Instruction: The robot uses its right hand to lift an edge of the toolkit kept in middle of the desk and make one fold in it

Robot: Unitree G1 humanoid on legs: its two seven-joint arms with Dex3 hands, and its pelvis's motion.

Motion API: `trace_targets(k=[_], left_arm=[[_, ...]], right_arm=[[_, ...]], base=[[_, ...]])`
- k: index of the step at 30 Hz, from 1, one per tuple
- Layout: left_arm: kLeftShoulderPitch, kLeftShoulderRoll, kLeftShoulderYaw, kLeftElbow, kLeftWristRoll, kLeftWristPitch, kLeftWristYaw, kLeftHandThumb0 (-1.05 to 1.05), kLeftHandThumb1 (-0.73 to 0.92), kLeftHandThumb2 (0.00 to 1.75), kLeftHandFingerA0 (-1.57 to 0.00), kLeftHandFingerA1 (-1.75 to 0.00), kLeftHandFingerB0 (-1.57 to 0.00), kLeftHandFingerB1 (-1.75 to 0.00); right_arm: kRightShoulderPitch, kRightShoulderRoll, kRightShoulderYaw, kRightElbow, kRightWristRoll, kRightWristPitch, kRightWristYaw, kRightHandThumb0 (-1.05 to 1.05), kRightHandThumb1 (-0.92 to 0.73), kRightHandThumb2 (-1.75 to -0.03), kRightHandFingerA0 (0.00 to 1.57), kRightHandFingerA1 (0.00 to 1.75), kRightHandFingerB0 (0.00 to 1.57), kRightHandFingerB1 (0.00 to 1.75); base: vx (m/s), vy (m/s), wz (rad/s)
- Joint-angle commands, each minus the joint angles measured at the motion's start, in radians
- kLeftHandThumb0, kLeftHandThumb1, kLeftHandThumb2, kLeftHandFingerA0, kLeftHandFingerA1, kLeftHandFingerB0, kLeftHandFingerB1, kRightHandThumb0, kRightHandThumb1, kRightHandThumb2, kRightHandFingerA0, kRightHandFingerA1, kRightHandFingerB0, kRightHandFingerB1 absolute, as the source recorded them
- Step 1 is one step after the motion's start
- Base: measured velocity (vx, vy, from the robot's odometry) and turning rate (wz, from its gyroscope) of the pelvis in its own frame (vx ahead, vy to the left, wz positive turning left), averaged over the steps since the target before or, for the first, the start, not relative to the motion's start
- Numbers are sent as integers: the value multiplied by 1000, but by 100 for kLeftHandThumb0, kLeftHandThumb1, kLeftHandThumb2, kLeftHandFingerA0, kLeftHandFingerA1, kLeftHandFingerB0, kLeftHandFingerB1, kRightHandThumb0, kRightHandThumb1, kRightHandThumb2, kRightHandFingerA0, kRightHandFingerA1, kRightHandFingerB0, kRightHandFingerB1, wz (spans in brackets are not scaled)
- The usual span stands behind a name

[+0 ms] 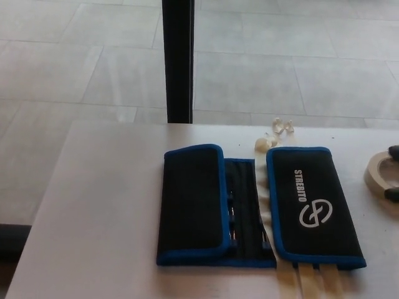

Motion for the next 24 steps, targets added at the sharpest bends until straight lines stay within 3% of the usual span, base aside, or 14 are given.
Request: trace_targets(k=[1, 7, 10, 11, 14, 15, 16, 17, 20, 21, 22, 24], left_arm=[[3, 23, 1, 1, -8, 12, 2, -75, 91, 68, -47, -67, -36, -50], [-2, 21, 1, -1, -10, 17, -1, -75, 91, 67, -46, -67, -36, -51], [4, 16, 4, 1, -12, 9, 3, -76, 91, 66, -47, -66, -37, -50], [7, 14, 6, 2, -13, 8, 5, -73, 70, 109, -44, -69, -32, -58], [8, 10, 7, 2, -14, 7, 5, -73, 70, 109, -44, -69, -32, -58], [8, 6, 7, 4, -15, 7, 7, -76, 91, 66, -47, -67, -37, -51], [7, 2, 14, 9, -21, 17, 17, -76, 89, 67, -49, -66, -39, -51], [8, 2, 19, 6, -27, 18, 14, -76, 89, 66, -49, -70, -37, -52], [13, -2, 24, 7, -30, 10, 14, -75, 89, 66, -49, -69, -38, -52], [15, -3, 15, 4, -20, 5, 16, -76, 90, 66, -51, -71, -39, -53], [12, -3, 17, 4, -22, 12, 20, -77, 90, 66, -51, -71, -38, -52], [10, -5, 19, 8, -24, 12, 21, -75, 88, 66, -51, -71, -41, -53]], right_arm=[[-50, -74, -301, 47, 150, 47, -23, -52, -73, -64, 58, 46, 43, 39], [-54, -117, -501, 204, 161, -27, -90, -54, -72, -62, 69, 48, 51, 42], [-23, -136, -605, 399, 130, -157, -190, -70, -69, -61, 81, 63, 58, 51], [-18, -141, -634, 458, 130, -177, -216, -72, -69, -62, 81, 68, 57, 57], [-27, -148, -645, 489, 122, -193, -216, -72, -69, -62, 81, 68, 57, 57], [-8, -131, -702, 575, 151, -268, -237, -73, -70, -60, 78, 89, 48, 76], [7, -122, -739, 668, 162, -343, -259, -75, -53, -94, 76, 89, 46, 75], [-10, -118, -799, 774, 212, -361, -298, -75, -70, -60, 74, 97, 44, 87], [-22, -121, -826, 833, 215, -365, -343, -76, -70, -60, 76, 96, 44, 90], [-28, -102, -854, 886, 236, -394, -382, -76, -52, -95, 73, 99, 57, 95], [-38, -95, -882, 910, 261, -399, -397, -72, -71, -61, 68, 105, 33, 105], [-48, -73, -923, 928, 300, -406, -399, -69, -73, -60, 64, 106, 12, 93]], base=[[0, 0, 0], [0, 0, 0], [0, 0, 0], [0, 0, 0], [0, 0, 0], [0, 0, 0], [0, 0, 0], [0, 0, 0], [0, 0, 0], [0, 0, 0], [0, 0, 0], [0, 0, 0]])
